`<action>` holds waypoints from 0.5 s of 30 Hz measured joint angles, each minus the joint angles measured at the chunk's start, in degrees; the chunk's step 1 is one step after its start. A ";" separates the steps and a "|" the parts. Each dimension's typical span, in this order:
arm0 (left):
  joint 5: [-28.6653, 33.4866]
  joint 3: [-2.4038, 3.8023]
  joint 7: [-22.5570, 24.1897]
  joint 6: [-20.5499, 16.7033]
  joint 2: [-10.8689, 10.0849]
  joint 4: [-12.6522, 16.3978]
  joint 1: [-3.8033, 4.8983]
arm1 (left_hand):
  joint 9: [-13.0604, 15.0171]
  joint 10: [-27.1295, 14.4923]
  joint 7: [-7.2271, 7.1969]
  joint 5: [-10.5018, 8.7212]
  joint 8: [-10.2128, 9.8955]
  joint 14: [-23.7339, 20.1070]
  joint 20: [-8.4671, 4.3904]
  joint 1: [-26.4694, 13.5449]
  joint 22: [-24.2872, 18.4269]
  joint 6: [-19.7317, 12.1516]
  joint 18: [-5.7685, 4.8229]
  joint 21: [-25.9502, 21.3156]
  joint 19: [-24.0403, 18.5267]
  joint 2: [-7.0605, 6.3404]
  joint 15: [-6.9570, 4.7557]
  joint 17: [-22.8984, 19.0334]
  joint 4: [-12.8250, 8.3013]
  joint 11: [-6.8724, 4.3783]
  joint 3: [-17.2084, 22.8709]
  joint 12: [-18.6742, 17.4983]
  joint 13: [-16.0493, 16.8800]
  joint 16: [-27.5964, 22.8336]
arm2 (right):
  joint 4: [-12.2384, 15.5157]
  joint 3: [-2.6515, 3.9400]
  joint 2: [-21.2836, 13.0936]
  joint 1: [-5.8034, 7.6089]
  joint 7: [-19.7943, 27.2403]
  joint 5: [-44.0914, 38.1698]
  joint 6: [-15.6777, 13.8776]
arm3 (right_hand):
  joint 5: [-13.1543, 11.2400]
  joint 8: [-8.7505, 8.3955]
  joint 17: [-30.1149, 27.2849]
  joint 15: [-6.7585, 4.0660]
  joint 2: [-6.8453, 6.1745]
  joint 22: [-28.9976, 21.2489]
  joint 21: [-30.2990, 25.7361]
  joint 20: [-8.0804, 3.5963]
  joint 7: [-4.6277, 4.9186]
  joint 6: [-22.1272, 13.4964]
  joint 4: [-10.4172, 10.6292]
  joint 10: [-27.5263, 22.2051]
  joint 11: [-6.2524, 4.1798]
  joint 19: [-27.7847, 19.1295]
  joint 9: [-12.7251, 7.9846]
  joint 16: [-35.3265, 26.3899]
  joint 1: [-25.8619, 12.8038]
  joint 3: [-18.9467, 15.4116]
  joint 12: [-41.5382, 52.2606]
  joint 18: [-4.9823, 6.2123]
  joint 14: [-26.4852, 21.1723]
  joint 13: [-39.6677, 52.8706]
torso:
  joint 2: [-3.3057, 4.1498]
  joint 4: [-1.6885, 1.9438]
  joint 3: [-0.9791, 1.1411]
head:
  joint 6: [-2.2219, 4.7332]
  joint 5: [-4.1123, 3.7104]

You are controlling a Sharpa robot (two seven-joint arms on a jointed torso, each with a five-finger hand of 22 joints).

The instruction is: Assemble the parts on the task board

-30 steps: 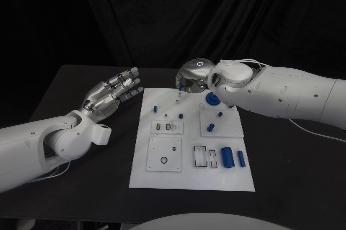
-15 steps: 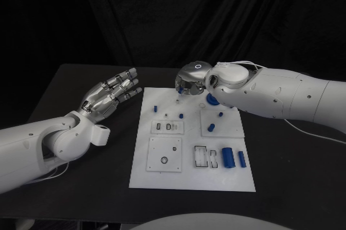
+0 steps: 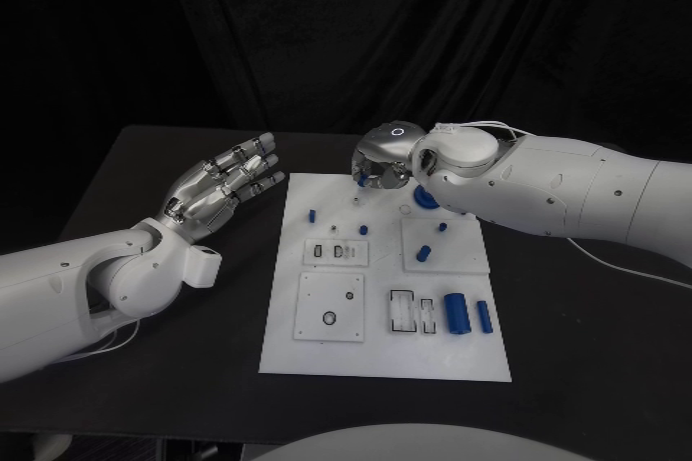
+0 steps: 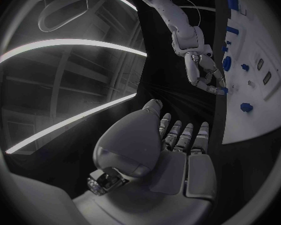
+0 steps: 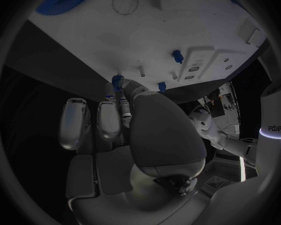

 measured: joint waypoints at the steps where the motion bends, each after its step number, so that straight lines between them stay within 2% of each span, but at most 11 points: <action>1: 0.00 0.00 0.00 0.01 0.03 -0.05 0.00 | 0.00 0.00 0.00 0.00 0.00 0.00 0.00 0.00 0.00 0.00 0.00 0.00 0.00 0.00 0.00 0.00 0.00 0.00 0.00 0.00 0.00 0.00 | 0.00 0.00 -0.02 -0.04 0.00 0.00 0.11 | 0.00 0.00 0.00 0.00 0.00 0.00 0.00 0.00 0.01 -0.02 0.00 0.00 0.00 0.00 0.09 -0.01 0.00 0.00 -0.01 0.00 0.00 0.00 | -0.01 0.00 0.00 | -0.02 0.00; 8: 0.00 0.00 0.00 0.11 0.10 -0.29 0.00 | 0.00 0.00 0.00 0.00 0.00 0.00 0.00 0.00 0.00 0.00 0.00 0.00 0.00 0.00 0.00 0.00 0.00 0.00 0.00 0.00 0.00 0.00 | 0.25 -0.06 -0.18 -0.29 0.00 0.03 0.61 | -0.23 -0.33 -0.13 0.21 -0.22 0.00 -0.24 0.00 0.11 -0.32 0.00 -0.21 0.20 -0.41 0.10 -0.04 -0.22 0.00 -0.33 0.00 -0.21 0.08 | -0.03 0.03 -0.03 | -0.11 0.00; 15: 0.00 0.00 0.00 0.19 0.14 -0.41 0.00 | -0.01 0.00 0.00 0.00 0.00 0.00 0.00 0.00 0.00 0.00 0.00 0.00 0.00 0.00 0.00 0.00 0.00 0.00 0.00 0.00 0.00 0.00 | 0.59 -0.04 -0.40 -0.31 -0.01 0.03 0.73 | -0.21 -1.19 -0.27 0.41 -0.21 -0.08 -0.57 0.20 -0.30 -1.57 0.16 -0.51 0.50 -0.62 0.45 -0.31 -0.22 0.17 -1.11 0.00 -0.41 0.15 | -0.04 0.01 -0.04 | -0.23 0.14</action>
